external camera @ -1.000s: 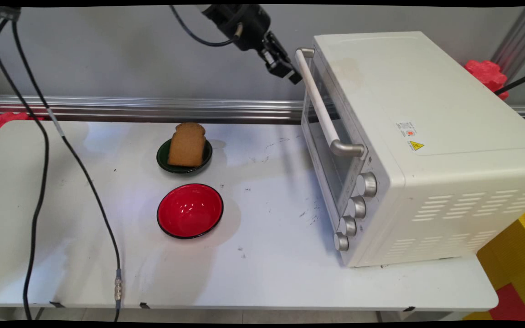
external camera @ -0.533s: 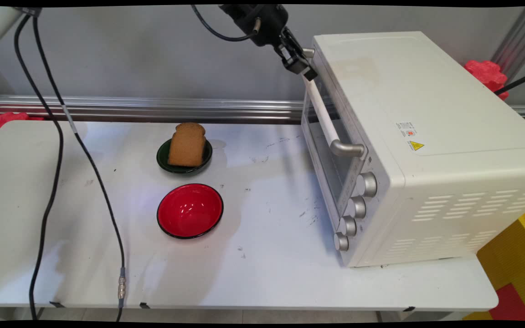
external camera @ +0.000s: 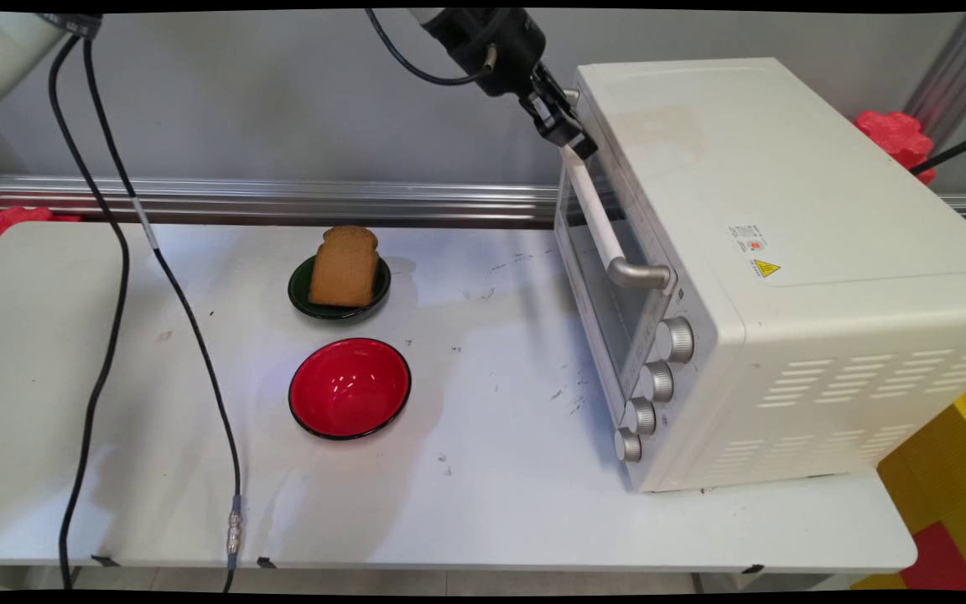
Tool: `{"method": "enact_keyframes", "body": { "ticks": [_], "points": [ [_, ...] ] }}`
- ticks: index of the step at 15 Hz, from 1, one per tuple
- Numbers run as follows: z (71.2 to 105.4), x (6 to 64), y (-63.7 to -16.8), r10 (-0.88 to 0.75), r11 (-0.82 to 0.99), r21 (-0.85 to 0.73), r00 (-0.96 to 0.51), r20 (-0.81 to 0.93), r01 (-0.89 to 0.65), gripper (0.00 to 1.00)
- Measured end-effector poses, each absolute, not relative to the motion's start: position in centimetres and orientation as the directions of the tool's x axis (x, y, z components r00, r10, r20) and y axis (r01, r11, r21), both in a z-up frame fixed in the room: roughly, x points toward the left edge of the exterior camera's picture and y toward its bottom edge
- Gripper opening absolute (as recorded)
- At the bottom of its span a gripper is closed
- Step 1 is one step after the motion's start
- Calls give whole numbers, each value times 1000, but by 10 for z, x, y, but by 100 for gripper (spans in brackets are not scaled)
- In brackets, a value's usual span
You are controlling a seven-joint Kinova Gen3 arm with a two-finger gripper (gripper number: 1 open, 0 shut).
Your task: Open the oven
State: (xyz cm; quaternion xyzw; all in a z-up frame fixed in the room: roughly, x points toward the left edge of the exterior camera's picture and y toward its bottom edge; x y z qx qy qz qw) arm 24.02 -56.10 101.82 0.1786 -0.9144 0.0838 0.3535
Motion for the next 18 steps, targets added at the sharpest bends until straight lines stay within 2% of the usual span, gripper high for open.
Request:
{"method": "enact_keyframes", "body": {
  "ticks": [18],
  "points": [
    [987, 232, -574, -247, 931, -14, -659, 710, -365, 0]
  ]
}}
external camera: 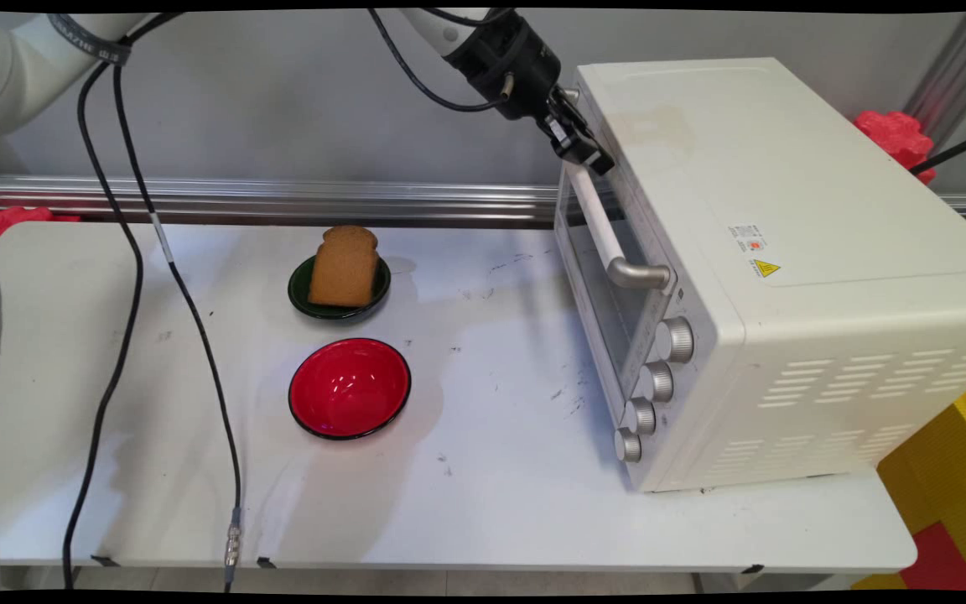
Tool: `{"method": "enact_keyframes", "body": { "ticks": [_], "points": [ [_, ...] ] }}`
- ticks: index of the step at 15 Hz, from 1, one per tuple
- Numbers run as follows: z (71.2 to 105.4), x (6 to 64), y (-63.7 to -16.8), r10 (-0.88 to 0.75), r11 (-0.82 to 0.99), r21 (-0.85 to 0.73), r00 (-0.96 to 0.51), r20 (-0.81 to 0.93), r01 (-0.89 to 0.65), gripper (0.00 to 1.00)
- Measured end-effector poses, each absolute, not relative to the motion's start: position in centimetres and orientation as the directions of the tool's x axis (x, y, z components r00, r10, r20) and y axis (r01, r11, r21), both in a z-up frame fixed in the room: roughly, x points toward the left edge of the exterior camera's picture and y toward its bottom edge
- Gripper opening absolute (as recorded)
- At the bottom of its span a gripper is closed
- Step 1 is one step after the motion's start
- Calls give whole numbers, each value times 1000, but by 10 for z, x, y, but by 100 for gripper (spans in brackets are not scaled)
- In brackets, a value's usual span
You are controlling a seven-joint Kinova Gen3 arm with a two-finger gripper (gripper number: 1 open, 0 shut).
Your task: Open the oven
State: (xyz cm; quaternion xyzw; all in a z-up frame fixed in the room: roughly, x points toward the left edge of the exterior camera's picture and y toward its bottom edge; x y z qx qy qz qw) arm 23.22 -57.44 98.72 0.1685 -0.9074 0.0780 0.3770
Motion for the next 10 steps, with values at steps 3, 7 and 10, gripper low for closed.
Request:
{"method": "enact_keyframes", "body": {
  "ticks": [3, 7, 10],
  "points": [
    [982, 235, -575, -242, 932, -19, -663, 708, -361, 0],
    [974, 245, -573, -243, 934, -23, -678, 693, -358, 0],
    [969, 255, -568, -252, 933, -22, -694, 674, -359, 0]
  ]
}}
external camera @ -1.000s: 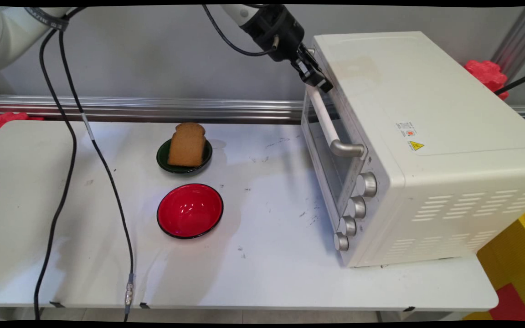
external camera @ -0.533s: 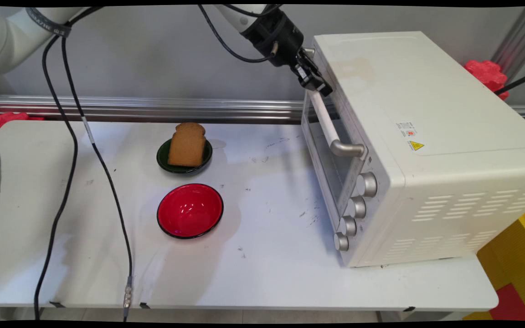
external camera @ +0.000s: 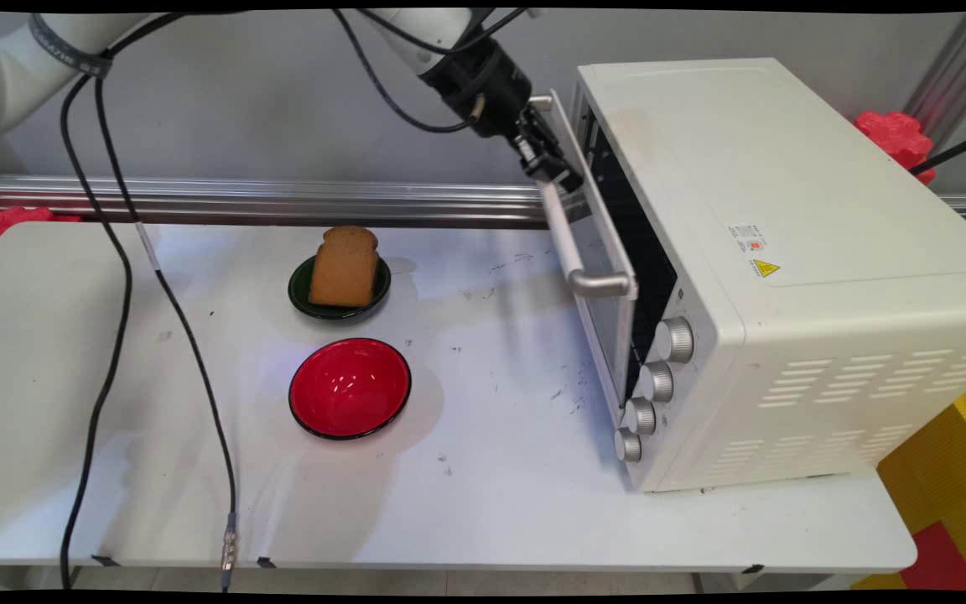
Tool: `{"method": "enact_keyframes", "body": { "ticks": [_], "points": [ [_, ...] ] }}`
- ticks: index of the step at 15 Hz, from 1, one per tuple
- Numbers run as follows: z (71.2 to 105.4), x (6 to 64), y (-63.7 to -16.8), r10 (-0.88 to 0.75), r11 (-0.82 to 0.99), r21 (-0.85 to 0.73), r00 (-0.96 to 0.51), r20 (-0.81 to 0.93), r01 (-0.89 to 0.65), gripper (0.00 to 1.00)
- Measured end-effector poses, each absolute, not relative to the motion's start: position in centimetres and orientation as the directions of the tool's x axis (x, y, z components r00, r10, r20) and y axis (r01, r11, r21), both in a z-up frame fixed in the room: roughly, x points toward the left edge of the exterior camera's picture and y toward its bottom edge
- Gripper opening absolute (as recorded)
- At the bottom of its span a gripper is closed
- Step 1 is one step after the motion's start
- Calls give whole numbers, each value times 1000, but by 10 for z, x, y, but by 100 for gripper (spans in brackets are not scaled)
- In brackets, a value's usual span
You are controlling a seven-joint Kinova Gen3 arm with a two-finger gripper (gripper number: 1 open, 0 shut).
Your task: Open the oven
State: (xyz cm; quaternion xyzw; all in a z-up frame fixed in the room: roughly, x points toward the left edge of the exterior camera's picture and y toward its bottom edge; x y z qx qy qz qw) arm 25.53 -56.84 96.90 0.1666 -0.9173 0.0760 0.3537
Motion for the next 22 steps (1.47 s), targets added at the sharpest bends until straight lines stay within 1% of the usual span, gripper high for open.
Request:
{"method": "enact_keyframes", "body": {
  "ticks": [10, 16, 22],
  "points": [
    [945, 307, -541, -310, 927, 11, -748, 586, -375, 0],
    [918, 336, -525, -328, 925, 23, -769, 549, -378, 0],
    [885, 355, -516, -306, 934, 9, -784, 540, -358, 0]
  ]
}}
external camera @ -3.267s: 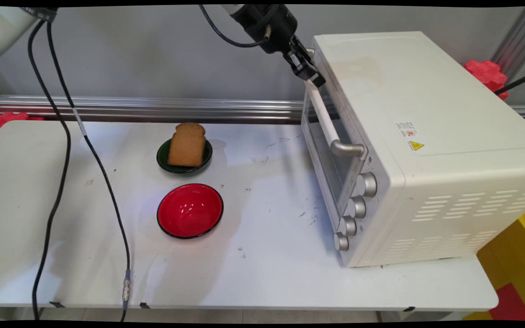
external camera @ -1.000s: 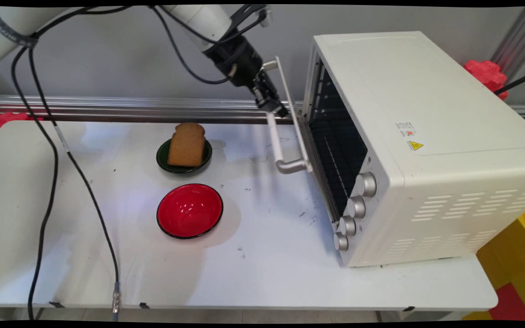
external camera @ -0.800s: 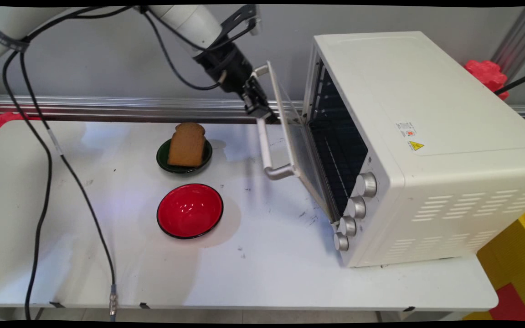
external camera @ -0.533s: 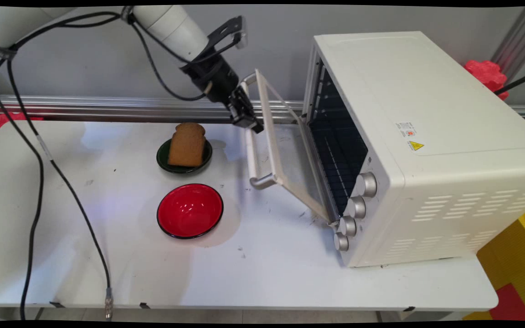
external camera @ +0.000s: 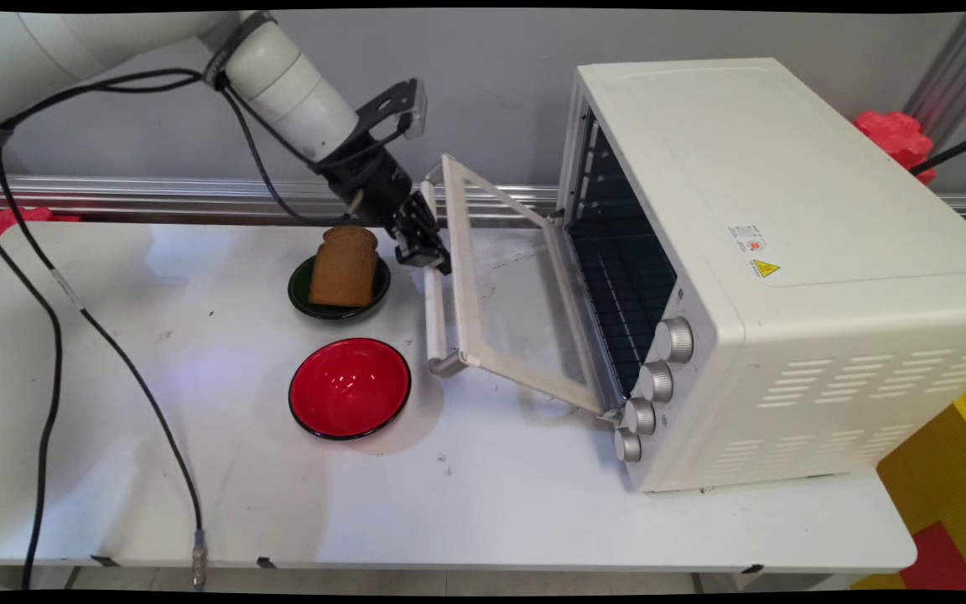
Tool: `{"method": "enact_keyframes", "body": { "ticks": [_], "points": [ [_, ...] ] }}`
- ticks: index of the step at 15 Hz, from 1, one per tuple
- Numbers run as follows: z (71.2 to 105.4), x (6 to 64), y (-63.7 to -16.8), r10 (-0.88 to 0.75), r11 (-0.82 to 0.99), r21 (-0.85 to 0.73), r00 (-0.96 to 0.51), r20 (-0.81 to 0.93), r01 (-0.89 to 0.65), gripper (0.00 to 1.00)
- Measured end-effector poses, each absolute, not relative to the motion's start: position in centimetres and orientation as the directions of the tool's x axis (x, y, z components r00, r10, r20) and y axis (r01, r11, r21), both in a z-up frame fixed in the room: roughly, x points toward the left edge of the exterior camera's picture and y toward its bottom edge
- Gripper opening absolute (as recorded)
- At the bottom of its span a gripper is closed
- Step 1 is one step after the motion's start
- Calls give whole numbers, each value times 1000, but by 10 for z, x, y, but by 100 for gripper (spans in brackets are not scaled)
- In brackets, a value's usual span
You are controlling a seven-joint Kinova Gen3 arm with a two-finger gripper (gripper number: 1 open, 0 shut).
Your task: Open the oven
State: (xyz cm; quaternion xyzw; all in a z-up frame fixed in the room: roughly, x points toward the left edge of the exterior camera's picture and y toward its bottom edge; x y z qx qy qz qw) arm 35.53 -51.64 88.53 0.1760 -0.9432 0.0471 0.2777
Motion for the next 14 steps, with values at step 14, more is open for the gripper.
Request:
{"method": "enact_keyframes", "body": {
  "ticks": [14],
  "points": [
    [843, 387, -508, -269, 941, -26, -792, 548, -337, 0]
  ]
}}
